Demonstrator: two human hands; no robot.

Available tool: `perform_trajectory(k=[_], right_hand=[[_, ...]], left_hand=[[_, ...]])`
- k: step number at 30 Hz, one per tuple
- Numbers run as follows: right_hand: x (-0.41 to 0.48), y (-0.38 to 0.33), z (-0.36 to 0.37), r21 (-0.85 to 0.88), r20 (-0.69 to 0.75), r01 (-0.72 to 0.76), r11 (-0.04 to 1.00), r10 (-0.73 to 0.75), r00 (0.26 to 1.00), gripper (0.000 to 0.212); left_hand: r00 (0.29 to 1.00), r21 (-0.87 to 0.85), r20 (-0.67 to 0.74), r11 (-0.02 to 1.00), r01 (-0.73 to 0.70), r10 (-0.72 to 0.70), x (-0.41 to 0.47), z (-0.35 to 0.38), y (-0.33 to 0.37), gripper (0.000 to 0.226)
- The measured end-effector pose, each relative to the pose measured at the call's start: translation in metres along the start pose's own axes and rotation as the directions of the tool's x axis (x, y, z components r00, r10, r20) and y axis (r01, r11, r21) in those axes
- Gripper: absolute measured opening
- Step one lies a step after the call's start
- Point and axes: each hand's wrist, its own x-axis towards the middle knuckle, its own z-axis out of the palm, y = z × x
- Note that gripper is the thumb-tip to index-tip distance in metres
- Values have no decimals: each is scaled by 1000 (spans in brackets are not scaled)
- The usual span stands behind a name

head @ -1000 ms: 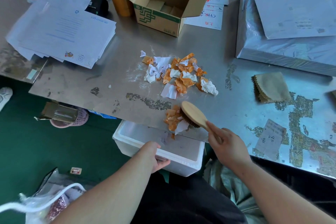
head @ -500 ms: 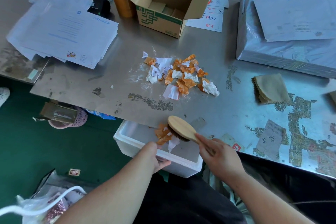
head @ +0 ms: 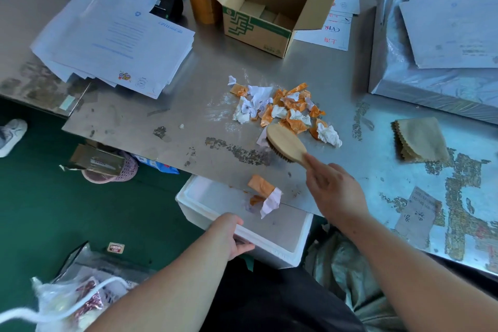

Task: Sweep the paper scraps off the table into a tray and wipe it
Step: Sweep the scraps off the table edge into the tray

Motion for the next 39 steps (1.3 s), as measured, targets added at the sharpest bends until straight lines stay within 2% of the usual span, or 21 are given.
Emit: perform_trajectory(k=[5, 9, 17, 21, 31, 35, 39], right_hand=[[33, -9, -3, -46, -17, 29, 999, -30, 999, 38], [39, -10, -1, -102, 74, 36, 994, -28, 997, 37], [-3, 3, 15, -7, 147, -55, 998, 56, 988, 40], [-34, 10, 22, -48, 188, -54, 997, 62, 980, 43], [-95, 17, 36, 3, 166, -89, 996, 87, 982, 49], [-111, 19, 33, 26, 163, -84, 996, 78, 984, 49], [-118, 16, 31, 85, 85, -100, 991, 93, 992, 49]], left_hand=[[1000, 13, 1, 1000, 4, -4, 2, -4, 3, 18], [1000, 17, 1, 1000, 18, -18, 4, -3, 5, 18], [999, 30, 0, 998, 51, -51, 5, -5, 10, 21], [998, 41, 12, 997, 60, -61, 5, -3, 11, 18], [998, 21, 17, 998, 59, -59, 2, -6, 11, 37], [999, 33, 33, 999, 33, -34, 1, -4, 10, 32], [999, 26, 47, 1000, -2, 1, 3, -2, 9, 22]])
